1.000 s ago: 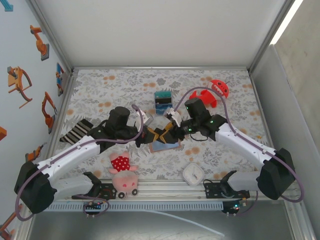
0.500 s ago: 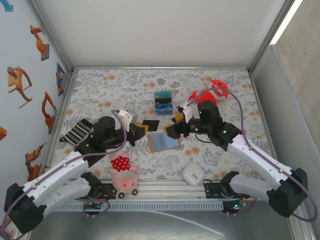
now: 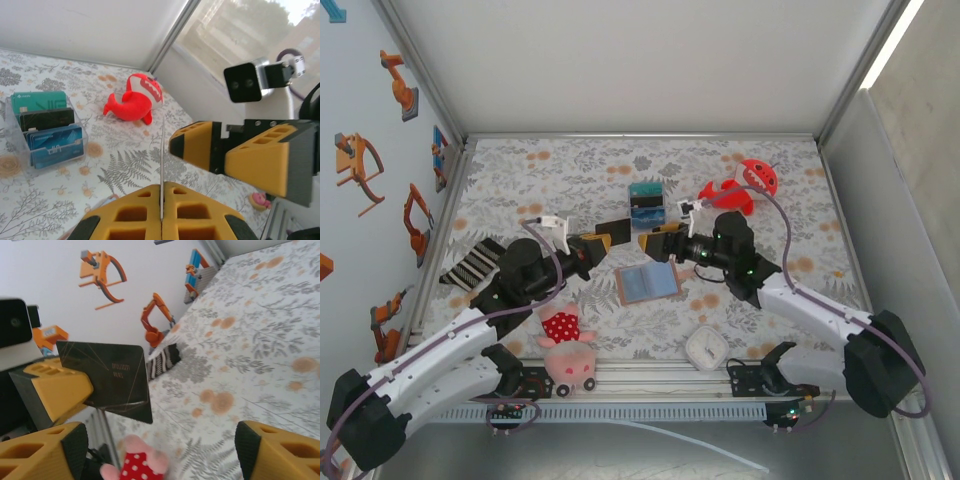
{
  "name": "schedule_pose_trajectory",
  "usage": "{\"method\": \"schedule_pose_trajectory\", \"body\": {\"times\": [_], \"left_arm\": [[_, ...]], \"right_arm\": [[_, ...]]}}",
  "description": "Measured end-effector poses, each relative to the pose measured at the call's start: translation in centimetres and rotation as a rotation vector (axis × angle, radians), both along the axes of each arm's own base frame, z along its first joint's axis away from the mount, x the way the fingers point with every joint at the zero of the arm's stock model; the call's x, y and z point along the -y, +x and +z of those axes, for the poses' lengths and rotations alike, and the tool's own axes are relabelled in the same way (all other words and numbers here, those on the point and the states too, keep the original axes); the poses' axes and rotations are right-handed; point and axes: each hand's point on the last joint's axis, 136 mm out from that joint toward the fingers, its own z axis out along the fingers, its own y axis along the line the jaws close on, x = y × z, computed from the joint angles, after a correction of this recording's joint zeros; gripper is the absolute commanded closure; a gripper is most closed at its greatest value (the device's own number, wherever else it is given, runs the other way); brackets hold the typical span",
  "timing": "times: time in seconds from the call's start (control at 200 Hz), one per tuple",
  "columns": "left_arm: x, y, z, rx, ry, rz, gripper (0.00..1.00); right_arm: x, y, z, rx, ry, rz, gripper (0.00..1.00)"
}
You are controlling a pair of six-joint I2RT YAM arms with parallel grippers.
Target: Take the credit cards out of the card holder
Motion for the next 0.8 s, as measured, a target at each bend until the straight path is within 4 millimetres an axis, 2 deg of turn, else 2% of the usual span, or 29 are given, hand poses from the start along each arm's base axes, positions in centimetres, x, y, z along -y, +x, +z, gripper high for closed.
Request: {"method": "schedule_pose_trajectory", "body": {"times": [0.195, 0.376, 0.486, 0.626, 0.801], "left_arm": [[0.2, 0.1, 0.6, -0.008, -0.040, -0.003, 1.00], [0.4, 0.1, 0.9, -0.014, -0.059, -0.009, 1.00], [0.4, 0.2, 1.3, -0.007, -0.077, -0.008, 1.00], [0.7, 0.2, 1.4, -0.006, -0.088, -0.022, 1.00], [1.0, 0.0, 1.6, -0.006, -0.095, -0.043, 1.00]], "right_arm": [[-1.3, 0.0, 0.8, 0.000, 0.074, 0.055, 0.54], [-2.4, -0.8, 2.0, 0.022, 0.113, 0.123, 0.58], [-2.7, -0.5, 2.4, 0.031, 0.122, 0.127, 0.60], [-3.1, -0.6, 2.3, 0.021, 0.130, 0.146, 0.68], [-3.2, -0.7, 2.4, 0.020, 0.134, 0.158, 0.66]]}}
